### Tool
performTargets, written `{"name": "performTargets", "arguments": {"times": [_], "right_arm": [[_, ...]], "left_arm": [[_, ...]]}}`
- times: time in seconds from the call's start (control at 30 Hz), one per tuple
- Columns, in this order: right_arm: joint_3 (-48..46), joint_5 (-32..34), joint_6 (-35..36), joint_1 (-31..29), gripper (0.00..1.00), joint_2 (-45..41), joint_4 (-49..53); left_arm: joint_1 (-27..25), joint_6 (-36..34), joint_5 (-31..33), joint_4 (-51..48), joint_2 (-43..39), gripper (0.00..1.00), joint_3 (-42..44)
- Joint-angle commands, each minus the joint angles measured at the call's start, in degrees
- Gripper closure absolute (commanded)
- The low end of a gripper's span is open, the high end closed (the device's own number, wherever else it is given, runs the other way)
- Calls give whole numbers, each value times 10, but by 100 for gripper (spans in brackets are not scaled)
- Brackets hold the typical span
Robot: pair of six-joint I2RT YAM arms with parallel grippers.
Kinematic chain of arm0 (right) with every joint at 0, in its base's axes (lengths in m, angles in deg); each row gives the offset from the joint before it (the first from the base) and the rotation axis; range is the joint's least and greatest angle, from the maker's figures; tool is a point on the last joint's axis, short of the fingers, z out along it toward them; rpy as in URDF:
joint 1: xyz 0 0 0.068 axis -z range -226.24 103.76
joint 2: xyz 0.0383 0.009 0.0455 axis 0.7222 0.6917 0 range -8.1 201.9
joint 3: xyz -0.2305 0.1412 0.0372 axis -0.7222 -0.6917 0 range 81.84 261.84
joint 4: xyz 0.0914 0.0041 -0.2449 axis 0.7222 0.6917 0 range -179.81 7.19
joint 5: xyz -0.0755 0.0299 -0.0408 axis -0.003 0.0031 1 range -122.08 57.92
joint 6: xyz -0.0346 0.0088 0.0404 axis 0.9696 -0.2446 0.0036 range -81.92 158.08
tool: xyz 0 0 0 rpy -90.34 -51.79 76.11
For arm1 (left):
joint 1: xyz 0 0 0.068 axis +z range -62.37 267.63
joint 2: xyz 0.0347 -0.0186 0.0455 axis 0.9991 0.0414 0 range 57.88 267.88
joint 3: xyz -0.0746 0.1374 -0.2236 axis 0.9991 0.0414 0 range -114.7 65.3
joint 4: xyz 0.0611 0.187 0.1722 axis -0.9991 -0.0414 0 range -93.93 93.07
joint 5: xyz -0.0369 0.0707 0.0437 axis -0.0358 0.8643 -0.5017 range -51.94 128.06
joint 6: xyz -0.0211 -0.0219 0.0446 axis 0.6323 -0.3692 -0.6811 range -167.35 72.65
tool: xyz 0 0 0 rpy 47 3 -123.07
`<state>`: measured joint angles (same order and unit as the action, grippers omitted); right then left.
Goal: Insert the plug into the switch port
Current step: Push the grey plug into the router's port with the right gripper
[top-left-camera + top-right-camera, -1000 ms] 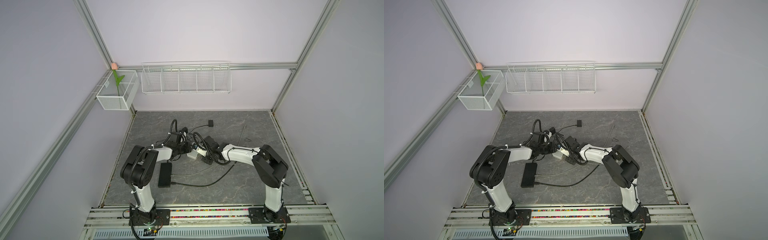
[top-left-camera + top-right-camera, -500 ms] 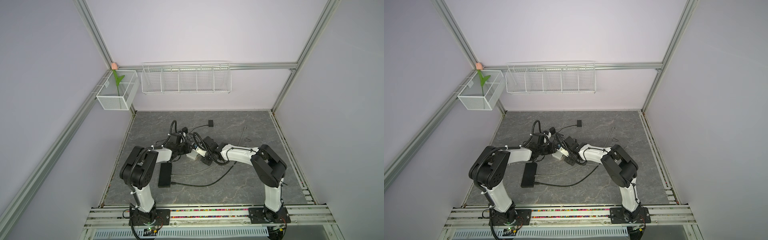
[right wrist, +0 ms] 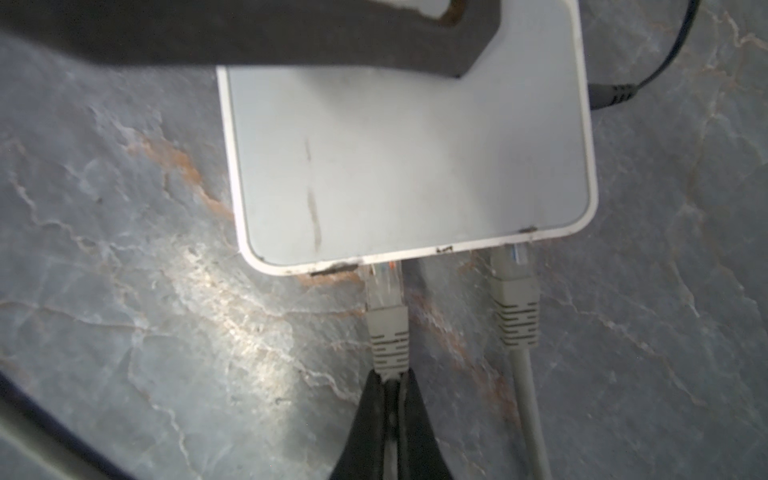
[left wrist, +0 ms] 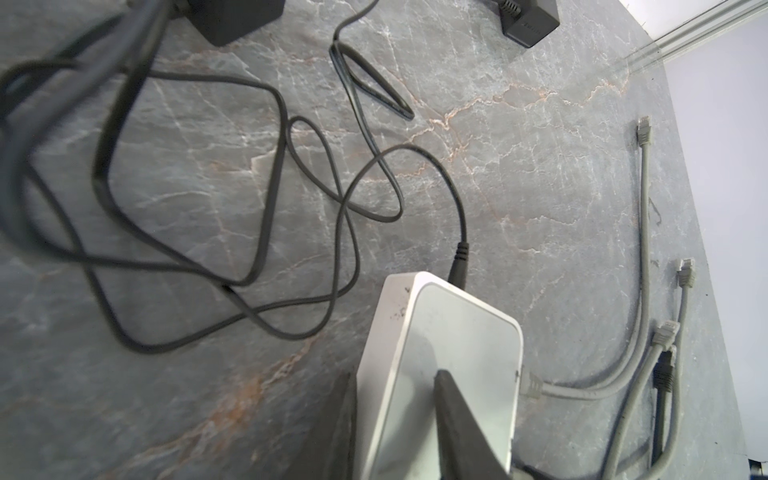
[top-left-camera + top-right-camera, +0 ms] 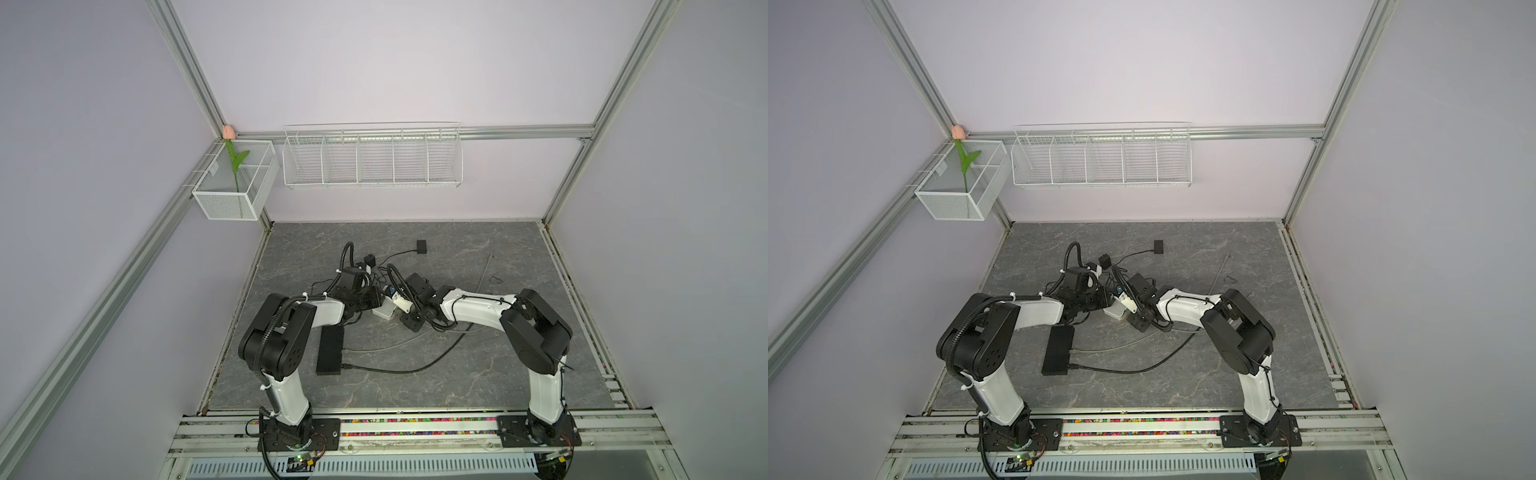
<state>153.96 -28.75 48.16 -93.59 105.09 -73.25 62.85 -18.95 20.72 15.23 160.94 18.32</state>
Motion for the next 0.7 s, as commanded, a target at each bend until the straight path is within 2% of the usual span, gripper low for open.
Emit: {"name": "performTargets", "arguments": {"times": [0.0,0.3,0.67], "right_arm": [[29,-50,12,-14,93,10,-138],[73,-70,16,-14,93,23,-125],[94,-95,49,-4,93,34,-166]], "left_arm": [[-35,-1,-67,-88,13,70,21],[-48,-10,-69,-91,9,70,29],[-52,-24,-104,-87,17,70,33]]}}
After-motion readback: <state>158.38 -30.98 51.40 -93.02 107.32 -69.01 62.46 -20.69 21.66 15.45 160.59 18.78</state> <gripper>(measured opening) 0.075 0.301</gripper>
